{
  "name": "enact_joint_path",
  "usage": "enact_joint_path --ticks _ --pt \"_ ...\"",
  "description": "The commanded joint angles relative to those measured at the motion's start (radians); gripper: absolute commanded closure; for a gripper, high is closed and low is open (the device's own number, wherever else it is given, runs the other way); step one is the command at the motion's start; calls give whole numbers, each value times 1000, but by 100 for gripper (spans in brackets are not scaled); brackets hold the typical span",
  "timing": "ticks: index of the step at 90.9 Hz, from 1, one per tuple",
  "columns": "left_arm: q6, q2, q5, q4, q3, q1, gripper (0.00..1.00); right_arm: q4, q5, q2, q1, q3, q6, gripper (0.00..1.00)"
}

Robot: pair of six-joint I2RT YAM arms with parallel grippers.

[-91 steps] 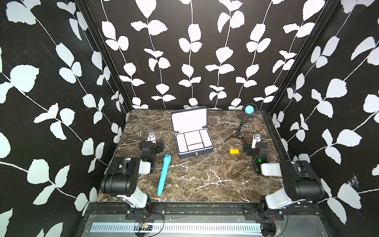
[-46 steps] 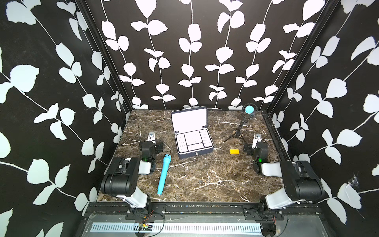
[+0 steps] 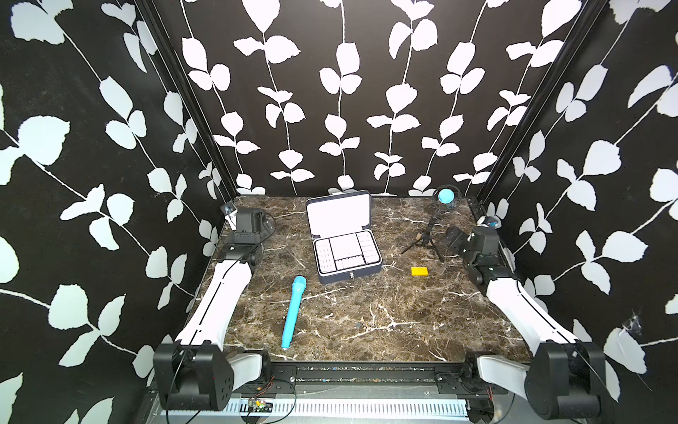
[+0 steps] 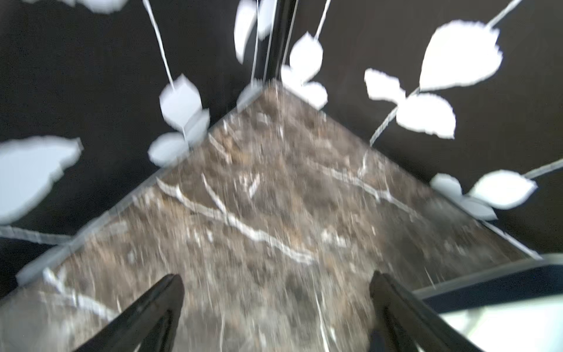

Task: Put jewelry chain into jewelry box
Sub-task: Pick up the necklace from the center of the board.

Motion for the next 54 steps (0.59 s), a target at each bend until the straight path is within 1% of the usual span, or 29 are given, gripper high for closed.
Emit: enact_joint_path --ticks 1,6,12,18,26,37,46,54 --pt "-129 -66 117 -319 -40 -127 1 -372 -41 -19 175 77 39 1" --pt "-120 -99 95 -366 -51 -209 2 -467 -25 -41 265 89 -3 1" --pt "-133 -134 91 -394 -78 -289 2 -542 -29 -69 353 78 -20 1" --pt "-141 -162 112 -388 -114 -349 2 -619 -37 -86 427 69 -30 1" --pt "-145 -187 144 -362 -161 -407 2 -685 -49 -93 529 57 -53 7" --pt "-143 -205 228 -288 -229 -426 2 -754 -64 -52 681 70 -73 13" --pt "-131 -196 266 -228 -271 -426 2 -710 -125 -3 791 54 -141 20" --pt "-126 -165 283 -202 -285 -427 2 -674 -131 58 884 70 -204 25"
